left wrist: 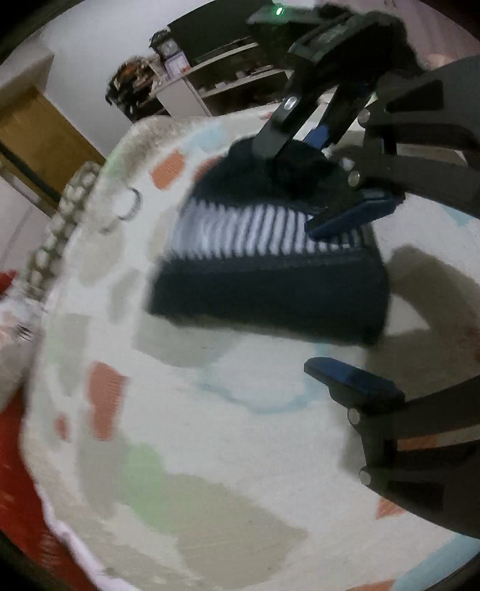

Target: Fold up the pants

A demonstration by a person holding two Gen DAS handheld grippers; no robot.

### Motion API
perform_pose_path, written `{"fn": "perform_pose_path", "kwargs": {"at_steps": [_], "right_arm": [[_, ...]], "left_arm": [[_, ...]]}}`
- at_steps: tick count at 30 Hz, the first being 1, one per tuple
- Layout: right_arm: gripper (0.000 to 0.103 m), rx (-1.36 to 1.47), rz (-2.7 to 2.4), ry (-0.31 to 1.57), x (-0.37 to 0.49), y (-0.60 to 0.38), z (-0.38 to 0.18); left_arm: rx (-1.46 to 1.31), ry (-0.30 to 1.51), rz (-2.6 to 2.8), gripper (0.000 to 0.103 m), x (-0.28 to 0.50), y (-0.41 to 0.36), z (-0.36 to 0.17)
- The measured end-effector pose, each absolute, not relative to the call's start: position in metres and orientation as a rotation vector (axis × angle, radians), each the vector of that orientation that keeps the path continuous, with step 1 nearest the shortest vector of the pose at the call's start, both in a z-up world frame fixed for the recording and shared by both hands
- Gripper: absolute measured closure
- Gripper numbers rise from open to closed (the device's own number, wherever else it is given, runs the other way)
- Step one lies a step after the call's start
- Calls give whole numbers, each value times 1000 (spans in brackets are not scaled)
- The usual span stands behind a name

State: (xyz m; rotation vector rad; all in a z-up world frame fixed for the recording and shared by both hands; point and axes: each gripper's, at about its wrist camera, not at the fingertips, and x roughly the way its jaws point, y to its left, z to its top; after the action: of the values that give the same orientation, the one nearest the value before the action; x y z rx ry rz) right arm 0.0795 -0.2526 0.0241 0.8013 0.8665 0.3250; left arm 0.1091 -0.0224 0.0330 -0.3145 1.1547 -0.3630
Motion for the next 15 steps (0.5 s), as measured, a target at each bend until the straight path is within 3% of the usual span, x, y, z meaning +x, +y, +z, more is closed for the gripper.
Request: {"fn": "perform_pose_path", "kwargs": {"at_steps": [4,10,12,15], "right_arm": [[32,877,300,874,71,-265,11],[29,760,251,786,15,-261,47],[29,731,226,783,-4,-255,49],[29,678,198,777,-35,-243,51]], "left_arm": [[-268,1045,-358,36,75,-18,61],[-102,677,-207,17,-18,-14,128],[-79,573,-156,6,-44,-10,144],[-71,417,-80,0,-84,4,166]]}}
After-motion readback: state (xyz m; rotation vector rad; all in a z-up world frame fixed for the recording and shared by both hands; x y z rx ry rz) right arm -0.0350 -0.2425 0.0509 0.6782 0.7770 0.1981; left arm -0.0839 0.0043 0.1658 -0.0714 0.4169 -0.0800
